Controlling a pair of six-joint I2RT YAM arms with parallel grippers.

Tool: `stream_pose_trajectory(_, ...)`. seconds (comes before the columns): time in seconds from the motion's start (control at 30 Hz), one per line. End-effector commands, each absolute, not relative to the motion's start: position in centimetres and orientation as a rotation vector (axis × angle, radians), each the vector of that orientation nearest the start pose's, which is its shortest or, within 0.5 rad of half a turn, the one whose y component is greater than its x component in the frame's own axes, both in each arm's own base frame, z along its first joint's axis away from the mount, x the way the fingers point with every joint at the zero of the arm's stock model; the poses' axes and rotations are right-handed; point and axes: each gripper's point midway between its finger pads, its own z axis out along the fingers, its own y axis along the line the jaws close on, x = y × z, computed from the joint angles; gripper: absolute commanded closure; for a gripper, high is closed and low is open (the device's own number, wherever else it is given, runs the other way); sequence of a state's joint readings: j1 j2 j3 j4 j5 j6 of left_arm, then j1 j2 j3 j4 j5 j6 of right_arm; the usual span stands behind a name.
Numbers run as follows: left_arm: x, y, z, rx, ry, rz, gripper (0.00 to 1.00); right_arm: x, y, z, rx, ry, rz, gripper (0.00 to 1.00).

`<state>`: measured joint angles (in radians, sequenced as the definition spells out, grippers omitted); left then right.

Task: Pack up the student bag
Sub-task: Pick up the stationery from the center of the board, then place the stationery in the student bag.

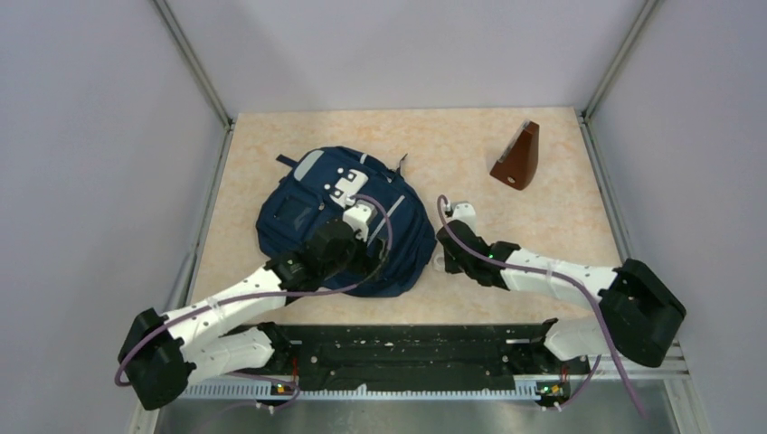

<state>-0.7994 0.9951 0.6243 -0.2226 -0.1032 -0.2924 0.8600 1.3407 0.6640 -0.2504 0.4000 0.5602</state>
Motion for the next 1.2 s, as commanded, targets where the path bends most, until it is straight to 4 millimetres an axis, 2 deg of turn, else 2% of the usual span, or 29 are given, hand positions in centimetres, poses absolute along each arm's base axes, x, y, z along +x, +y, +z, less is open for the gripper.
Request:
stream_pose_trajectory(0.0, 23.3, -25.6, 16.2, 0.525, 2.028, -0.591, 0.09, 25.0, 19.1, 8.5, -0.139, 2.31, 0.166, 0.98)
stream_pose_trajectory(0.1, 23.6, -27.1, 15.4, 0.559, 2.043, -0.545, 0.08, 25.2, 18.1, 9.4, -0.115, 2.291, 0.164, 0.98)
stream_pose_trajectory(0.23, 24.9, -27.3, 14.5, 0.561, 2.049, -0.342, 0.07, 25.1, 17.2, 9.8, -0.091, 2.279, 0.168, 0.98)
stream_pose_trajectory(0.4, 26.7, -24.5, 13.2, 0.469, 2.085, 0.003, 0.04, 24.8, 17.1, 9.9, -0.08, 2.279, 0.193, 0.98)
stream_pose_trajectory(0.6, 27.0, -23.5, 11.8, 0.462, 2.102, 0.132, 0.07, 24.9, 17.9, 10.5, -0.085, 2.269, 0.24, 0.98)
stream_pose_trajectory(0.7, 27.3, -22.5, 12.1, 0.424, 2.097, 0.208, 0.17, 25.1, 18.5, 10.8, -0.096, 2.267, 0.261, 0.98)
stream_pose_trajectory(0.77, 27.4, -22.3, 12.6, 0.397, 2.087, 0.216, 0.27, 25.3, 18.9, 11.0, -0.107, 2.263, 0.276, 0.98)
stream_pose_trajectory(1.0, 27.4, -21.6, 14.4, 0.33, 2.036, 0.178, 0.45, 26.3, 21.2, 11.8, -0.126, 2.252, 0.352, 0.98)
stream_pose_trajectory(1.1, 27.2, -21.6, 14.5, 0.326, 2.029, 0.147, 0.62, 27.0, 22.5, 12.7, -0.133, 2.232, 0.388, 0.99)
stream_pose_trajectory(1.17, 27.1, -21.7, 14.7, 0.321, 2.022, 0.114, 0.77, 27.5, 23.5, 13.2, -0.142, 2.221, 0.407, 0.99)
